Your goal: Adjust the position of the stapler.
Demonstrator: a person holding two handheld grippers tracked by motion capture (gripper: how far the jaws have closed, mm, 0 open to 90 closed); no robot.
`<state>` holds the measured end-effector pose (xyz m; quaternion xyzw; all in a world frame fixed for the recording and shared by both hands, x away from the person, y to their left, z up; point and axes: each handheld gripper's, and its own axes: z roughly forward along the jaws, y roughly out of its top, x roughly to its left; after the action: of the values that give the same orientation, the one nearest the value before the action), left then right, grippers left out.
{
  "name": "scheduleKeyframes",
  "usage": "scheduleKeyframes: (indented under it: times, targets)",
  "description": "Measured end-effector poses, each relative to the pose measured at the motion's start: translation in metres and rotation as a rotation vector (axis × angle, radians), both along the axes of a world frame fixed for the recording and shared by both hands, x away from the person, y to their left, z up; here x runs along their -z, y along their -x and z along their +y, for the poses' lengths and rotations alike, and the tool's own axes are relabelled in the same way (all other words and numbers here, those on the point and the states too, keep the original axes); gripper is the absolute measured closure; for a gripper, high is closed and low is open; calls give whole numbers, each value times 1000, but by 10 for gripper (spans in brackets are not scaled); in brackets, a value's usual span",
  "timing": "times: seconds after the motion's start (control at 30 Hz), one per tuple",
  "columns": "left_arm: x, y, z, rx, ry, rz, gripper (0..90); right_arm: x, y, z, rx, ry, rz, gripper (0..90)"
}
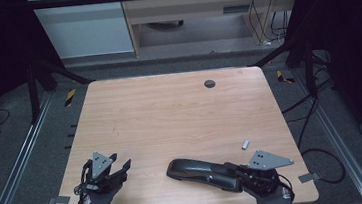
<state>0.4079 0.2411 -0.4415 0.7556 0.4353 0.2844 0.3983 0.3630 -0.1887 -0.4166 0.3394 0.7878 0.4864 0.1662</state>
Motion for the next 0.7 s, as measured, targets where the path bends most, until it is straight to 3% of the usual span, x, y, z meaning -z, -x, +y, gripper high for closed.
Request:
scheduleKeyframes:
  times: [0.4, 0.7]
  targets:
    - [0, 0, 0, -3, -3, -1, 447, 20, 9, 2, -8, 22, 68, 900]
    - [1, 0, -1, -4, -6, 0, 444, 22, 9, -1, -8, 21, 65, 900]
